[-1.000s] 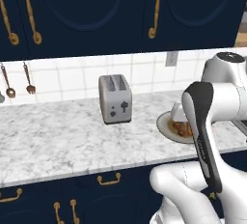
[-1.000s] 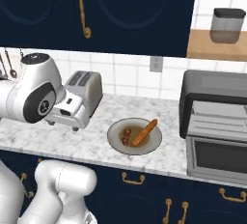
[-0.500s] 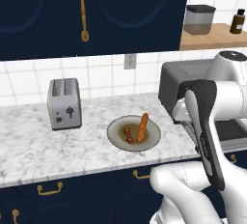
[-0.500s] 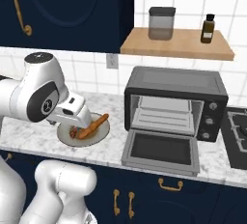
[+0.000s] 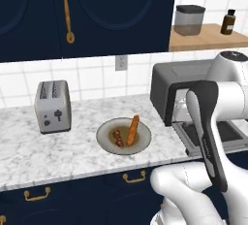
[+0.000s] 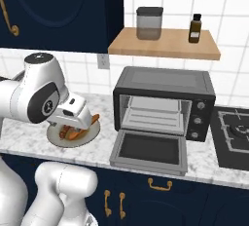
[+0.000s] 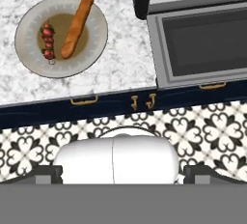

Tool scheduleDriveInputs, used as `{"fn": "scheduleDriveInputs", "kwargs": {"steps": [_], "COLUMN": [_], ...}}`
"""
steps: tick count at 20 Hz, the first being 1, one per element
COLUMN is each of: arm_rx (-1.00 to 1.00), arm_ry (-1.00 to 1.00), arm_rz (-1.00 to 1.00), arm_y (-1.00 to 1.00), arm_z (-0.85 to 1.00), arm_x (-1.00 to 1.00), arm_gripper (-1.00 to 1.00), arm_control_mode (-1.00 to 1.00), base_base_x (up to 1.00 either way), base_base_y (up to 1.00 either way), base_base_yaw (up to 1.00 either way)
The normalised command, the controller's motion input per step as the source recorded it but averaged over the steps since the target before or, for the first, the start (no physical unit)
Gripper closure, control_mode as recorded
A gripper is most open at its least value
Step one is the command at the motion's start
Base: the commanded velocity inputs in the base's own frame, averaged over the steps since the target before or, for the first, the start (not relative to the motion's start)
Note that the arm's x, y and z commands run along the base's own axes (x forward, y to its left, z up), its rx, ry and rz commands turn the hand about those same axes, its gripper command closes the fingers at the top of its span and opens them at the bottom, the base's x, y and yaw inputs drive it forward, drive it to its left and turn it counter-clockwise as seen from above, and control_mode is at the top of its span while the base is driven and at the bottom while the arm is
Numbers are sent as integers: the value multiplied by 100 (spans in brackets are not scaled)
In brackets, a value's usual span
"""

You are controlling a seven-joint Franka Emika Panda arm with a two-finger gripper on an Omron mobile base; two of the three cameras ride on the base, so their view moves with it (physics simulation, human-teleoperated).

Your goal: Pick up the kebab skewer and baguette bread, and place them inside the toaster oven. Close the toaster oven door and start by setting the timer.

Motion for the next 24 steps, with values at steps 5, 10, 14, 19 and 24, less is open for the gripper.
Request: {"fn": "scheduleDriveInputs", "kwargs": {"steps": [5, 10, 14, 19, 24], "arm_rx": [0, 0, 0, 0, 1], "arm_ry": [0, 0, 0, 0, -10], "arm_rz": [0, 0, 0, 0, 1], "arm_y": [0, 0, 0, 0, -77], "arm_z": [0, 0, 0, 0, 0], "arm_x": [0, 0, 0, -3, -35], "arm_gripper": [-100, -100, -100, -100, -100], "arm_control_mode": [100, 100, 100, -100, -100], "base_base_x": [44, 43, 14, 0, 0], "base_base_y": [-3, -10, -9, 0, 0], "base_base_yaw": [-7, 0, 0, 0, 0]}}
